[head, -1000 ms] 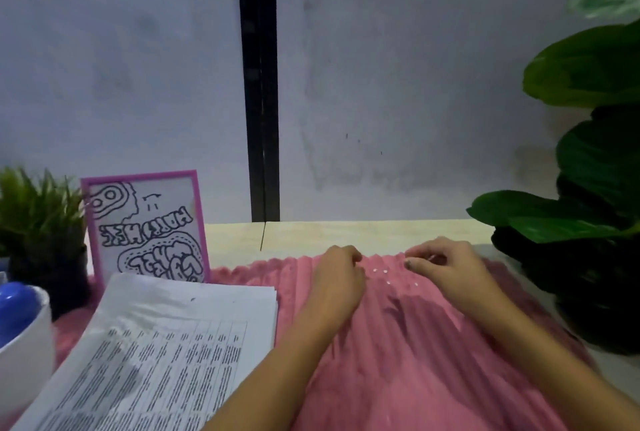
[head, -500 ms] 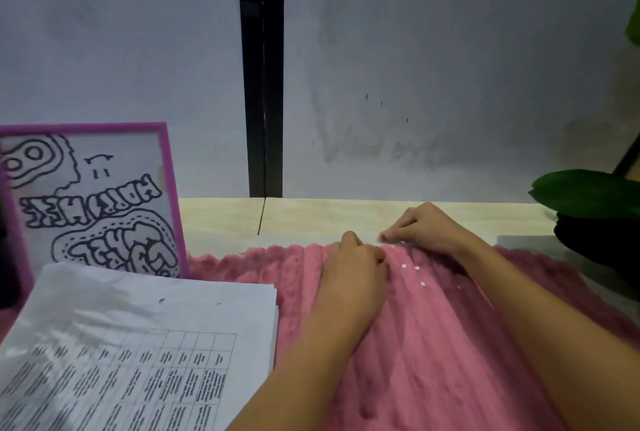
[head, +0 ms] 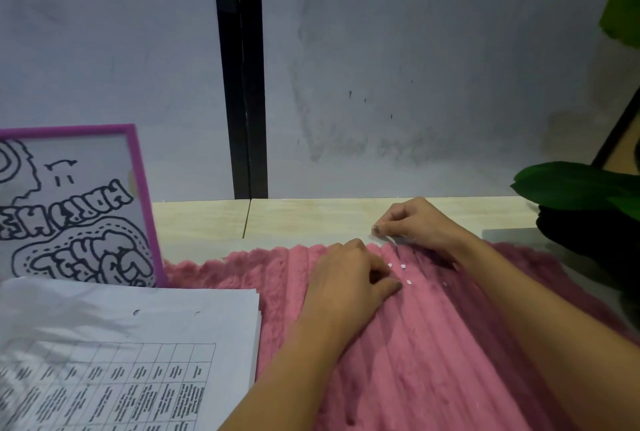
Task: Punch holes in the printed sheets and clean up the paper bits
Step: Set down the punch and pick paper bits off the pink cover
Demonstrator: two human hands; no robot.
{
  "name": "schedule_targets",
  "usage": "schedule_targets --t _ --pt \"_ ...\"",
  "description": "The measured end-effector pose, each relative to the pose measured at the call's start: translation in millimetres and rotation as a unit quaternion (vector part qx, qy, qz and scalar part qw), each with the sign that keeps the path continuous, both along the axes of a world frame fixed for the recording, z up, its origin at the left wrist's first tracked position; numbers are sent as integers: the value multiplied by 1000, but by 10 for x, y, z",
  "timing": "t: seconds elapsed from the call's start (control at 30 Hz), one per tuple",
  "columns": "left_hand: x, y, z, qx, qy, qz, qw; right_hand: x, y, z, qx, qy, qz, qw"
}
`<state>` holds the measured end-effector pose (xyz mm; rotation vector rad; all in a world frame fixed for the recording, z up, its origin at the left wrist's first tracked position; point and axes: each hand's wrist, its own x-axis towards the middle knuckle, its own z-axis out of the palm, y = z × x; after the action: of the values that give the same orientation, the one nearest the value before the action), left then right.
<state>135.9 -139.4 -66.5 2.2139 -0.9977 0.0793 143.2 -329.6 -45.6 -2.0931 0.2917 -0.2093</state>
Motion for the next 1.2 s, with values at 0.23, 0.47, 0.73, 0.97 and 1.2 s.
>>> schedule_targets --t 0.23,0.47,0.73,0.97,1.2 --pt "14 -15 -30 -16 23 2 1000 -8 26 -67 -5 -33 37 999" --pt "36 -26 -52 -27 25 2 999 -42 -137 5 34 14 50 998" --pt "48 -38 -68 -28 23 3 999 20 0 36 -58 69 56 994" --pt "55 -37 -73 -34 15 4 999 90 110 -13 -13 16 0 1000" --pt "51 -35 -81 -36 1 0 999 173 188 -121 -74 -21 -95 992"
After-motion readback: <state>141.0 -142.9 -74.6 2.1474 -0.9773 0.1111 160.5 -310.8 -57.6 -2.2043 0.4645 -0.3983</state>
